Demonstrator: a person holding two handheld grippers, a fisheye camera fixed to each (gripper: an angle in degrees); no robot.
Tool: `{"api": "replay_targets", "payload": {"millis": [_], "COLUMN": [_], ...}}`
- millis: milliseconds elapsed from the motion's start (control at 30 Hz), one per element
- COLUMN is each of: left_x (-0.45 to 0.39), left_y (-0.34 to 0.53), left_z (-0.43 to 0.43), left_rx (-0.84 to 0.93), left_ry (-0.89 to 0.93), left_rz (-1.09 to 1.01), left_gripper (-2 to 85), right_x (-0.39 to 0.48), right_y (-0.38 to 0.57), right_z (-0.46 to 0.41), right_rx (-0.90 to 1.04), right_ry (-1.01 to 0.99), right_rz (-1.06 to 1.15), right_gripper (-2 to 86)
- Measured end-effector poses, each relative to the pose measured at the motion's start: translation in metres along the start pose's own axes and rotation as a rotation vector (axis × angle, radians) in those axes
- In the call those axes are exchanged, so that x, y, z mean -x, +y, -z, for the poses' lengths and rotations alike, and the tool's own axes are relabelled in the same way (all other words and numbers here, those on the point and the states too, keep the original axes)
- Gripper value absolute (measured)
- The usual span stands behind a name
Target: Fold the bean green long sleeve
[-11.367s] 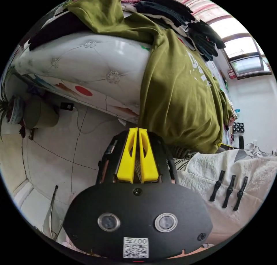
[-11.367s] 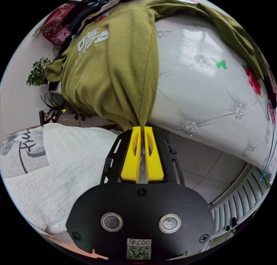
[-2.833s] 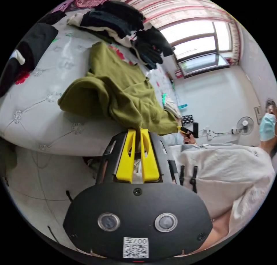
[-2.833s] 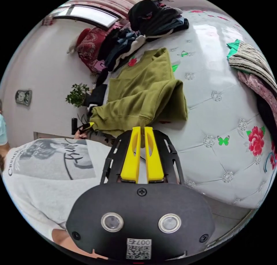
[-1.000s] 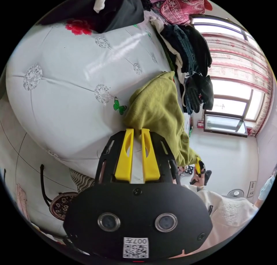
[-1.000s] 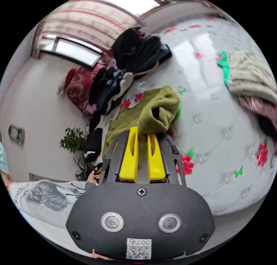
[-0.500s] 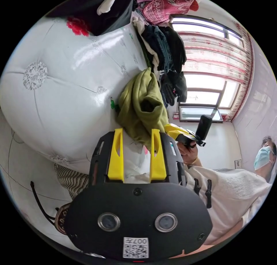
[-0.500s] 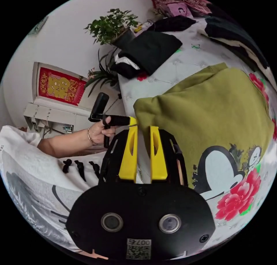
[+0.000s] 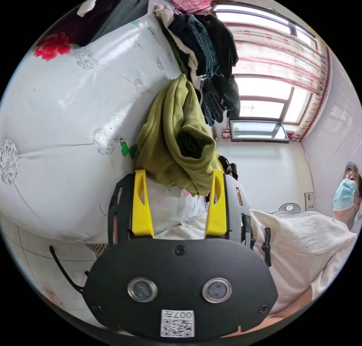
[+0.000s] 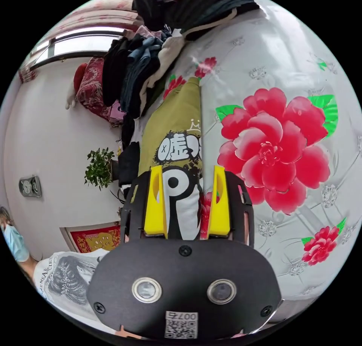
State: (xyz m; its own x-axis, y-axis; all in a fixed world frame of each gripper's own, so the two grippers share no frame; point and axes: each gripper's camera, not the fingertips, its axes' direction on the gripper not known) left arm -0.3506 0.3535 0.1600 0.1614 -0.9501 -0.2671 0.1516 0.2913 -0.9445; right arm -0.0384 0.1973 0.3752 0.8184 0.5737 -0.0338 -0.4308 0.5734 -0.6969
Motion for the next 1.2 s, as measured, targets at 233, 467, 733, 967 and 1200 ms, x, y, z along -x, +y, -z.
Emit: {"api": "replay_targets", "payload": {"millis": [233,467,733,967,1200], "left_x": [0.007,-0.015,-0.105,-0.150,-0.061], "left_y": [-0.006,-0.004,-0.039,-0.013,0.045], "left_z": [-0.011,0.002,0.102,0.233,0.253], "left_rx": [0.024,-0.099,-0.405,-0.710,-0.827], "left_ry": [0.034,0.144,0.188,0.016,-0.475], "left_rz": [0.031,-0.017,-0.347,-0.523,-0.070], "left_gripper": [14.5,7.0,6.0,6.2,8.9], "right_x": [-0.046,-0.021,0.115,0.314,0.348], "right_y": [-0.019,-0.023,-0.048,-0.045,0.014], "right_z": [-0.032,-0.018,-0.037,-0.142,-0.285], "right_rx": [0.100,0.078,0.074,0.201,0.402], "right_ry": [-0.242,-0.317,-0.449,-0.564,-0.102], "right_rz": [-0.106,-0.027,0.265,0.613,0.790], "right_gripper": [10.0,5.3,3.3,3.0,3.4]}}
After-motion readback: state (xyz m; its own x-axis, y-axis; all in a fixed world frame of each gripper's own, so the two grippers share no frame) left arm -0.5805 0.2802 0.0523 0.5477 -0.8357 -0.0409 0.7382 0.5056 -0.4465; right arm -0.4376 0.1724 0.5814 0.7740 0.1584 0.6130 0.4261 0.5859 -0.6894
